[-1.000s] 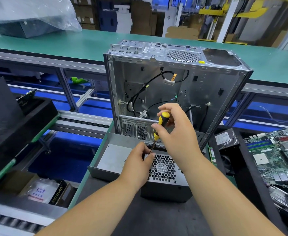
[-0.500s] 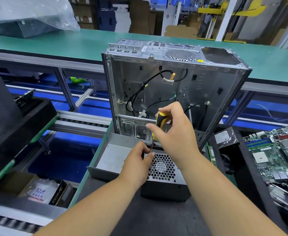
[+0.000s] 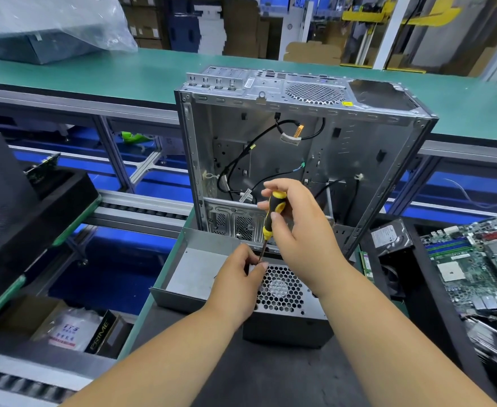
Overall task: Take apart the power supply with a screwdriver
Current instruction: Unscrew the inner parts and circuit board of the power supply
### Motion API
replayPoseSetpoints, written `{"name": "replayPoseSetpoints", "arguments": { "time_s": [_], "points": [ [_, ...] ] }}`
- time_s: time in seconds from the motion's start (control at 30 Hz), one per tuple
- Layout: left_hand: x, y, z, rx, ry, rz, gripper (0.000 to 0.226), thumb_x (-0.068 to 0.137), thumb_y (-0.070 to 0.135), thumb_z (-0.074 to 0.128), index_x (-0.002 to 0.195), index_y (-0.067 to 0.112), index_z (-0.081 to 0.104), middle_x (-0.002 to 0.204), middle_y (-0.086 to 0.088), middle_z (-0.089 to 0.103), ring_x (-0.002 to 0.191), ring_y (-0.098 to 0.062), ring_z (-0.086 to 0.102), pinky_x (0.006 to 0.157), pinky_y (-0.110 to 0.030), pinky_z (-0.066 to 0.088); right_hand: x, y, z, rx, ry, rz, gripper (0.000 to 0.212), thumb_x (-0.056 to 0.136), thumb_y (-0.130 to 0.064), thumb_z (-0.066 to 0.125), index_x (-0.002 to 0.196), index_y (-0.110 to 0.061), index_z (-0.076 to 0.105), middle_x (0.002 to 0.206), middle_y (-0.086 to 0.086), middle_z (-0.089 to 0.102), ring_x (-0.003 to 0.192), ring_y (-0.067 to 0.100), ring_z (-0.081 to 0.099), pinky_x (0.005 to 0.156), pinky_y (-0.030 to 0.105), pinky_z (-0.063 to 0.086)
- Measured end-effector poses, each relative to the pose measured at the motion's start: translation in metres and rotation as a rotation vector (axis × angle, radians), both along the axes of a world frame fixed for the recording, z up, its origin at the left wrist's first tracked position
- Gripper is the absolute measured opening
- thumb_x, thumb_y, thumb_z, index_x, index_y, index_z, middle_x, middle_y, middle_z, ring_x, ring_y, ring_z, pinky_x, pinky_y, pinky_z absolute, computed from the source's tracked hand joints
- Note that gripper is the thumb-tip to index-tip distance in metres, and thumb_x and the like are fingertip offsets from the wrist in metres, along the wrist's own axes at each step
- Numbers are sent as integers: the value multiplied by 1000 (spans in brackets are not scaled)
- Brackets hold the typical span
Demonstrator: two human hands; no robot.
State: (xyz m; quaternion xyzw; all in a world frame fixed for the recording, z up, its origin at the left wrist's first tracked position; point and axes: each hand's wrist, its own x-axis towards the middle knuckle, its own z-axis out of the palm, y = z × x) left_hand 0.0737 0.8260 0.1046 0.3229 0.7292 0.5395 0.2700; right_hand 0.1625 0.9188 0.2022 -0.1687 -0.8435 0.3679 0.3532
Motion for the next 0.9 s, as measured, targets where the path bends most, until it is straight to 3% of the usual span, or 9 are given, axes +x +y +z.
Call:
{"name": "replayPoseSetpoints", "arguments": {
  "time_s": [0.07,0.23,0.37,0.57,0.67,0.77,0.9],
  "points": [
    [0,1,0,-6,-4,9,26,95,25,60,75,27,44,51,10,47,43,-11,33,38,-17,29,0,-1,1,4,-4,-3,40,93,2,48,125,-23,53,120,-15,54,115,6,58,90,35,55],
    [0,0,0,-15,-9,14,23,95,25,58,77,25,44,52,9,48,46,-12,38,38,-18,31,-4,-2,3,171,-5,-105,39,85,-29,75,121,-27,59,113,-11,49,100,5,52,87,19,44],
    [1,0,0,14,-32,4,23,96,23,59,79,22,44,50,9,47,42,-9,33,37,-17,28,-4,-1,-1,134,-2,-137,42,84,-21,78,118,-33,58,108,-13,44,91,9,52,81,19,45],
    [1,-1,-1,27,-46,-5,25,96,23,59,77,25,43,49,9,47,40,-8,31,37,-15,28,-1,1,-4,127,-12,-119,58,89,-9,70,134,-37,48,114,-16,46,105,3,51,89,8,38],
    [0,0,-2,23,-18,-2,24,96,25,59,77,25,44,50,10,44,42,-8,31,37,-15,28,-1,0,-4,34,-31,-98,62,91,-7,65,138,-40,41,121,-21,48,110,3,56,94,20,48],
    [0,0,-2,25,-28,-8,24,96,25,59,77,24,43,50,9,43,43,-10,32,38,-16,29,-2,0,-3,-29,-40,-45,52,92,-4,60,133,-33,45,125,-13,54,114,9,60,95,38,54],
    [0,-1,-1,33,-60,-10,24,96,23,58,77,24,43,49,9,43,42,-11,31,38,-18,27,-1,-3,0,-29,-28,-49,47,90,-10,61,125,-37,46,115,-18,59,108,6,61,89,37,55]
  ]
}}
